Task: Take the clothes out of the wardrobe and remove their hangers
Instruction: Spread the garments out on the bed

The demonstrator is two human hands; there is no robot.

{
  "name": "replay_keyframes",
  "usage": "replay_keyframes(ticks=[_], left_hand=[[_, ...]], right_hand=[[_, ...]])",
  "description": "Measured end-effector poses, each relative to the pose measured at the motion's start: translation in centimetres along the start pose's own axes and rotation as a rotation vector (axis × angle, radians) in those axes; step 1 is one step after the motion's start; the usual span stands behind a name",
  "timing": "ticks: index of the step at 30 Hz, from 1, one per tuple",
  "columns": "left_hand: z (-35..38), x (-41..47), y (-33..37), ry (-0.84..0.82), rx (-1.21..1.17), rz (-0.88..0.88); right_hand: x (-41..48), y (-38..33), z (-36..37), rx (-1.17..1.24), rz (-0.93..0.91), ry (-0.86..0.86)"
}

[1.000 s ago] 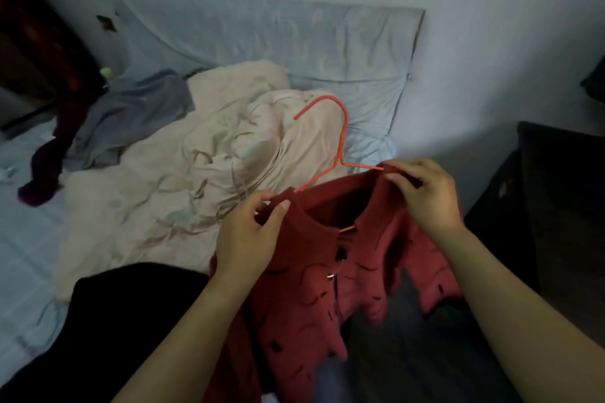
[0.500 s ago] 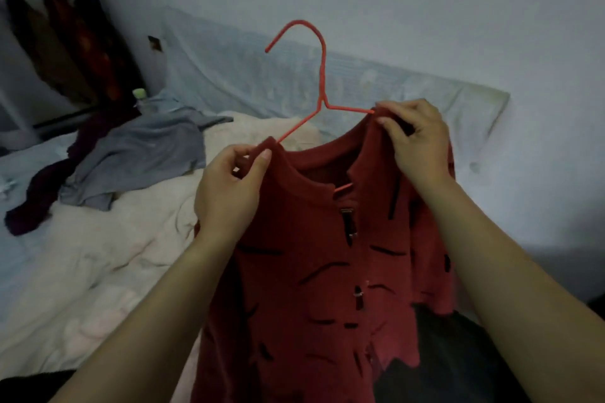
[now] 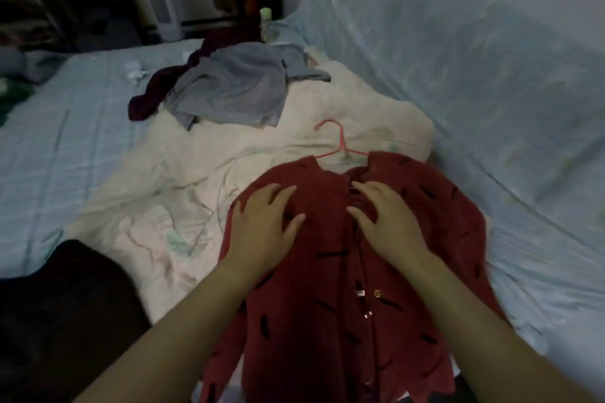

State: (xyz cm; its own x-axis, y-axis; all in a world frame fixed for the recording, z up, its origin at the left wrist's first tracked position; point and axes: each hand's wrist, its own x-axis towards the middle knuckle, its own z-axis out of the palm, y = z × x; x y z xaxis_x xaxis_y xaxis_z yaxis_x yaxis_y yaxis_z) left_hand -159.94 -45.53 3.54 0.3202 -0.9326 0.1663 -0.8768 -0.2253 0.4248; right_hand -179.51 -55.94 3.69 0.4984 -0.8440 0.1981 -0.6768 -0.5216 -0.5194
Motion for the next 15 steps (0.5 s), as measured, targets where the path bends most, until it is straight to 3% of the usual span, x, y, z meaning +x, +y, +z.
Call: replay_keyframes(ticks=[9,15], left_hand=[[-4.5,-19.3,-9.9,-0.054,0.066,-0.396],[-11.5,-35.6,-17.3,0.108,0.07,-0.714]], right_hand=[[-9.4,-14.4,10.5,0.033,-0.268,-0.411],[-18.4,-28.3,17.5,0.052,-0.546,-0.601]])
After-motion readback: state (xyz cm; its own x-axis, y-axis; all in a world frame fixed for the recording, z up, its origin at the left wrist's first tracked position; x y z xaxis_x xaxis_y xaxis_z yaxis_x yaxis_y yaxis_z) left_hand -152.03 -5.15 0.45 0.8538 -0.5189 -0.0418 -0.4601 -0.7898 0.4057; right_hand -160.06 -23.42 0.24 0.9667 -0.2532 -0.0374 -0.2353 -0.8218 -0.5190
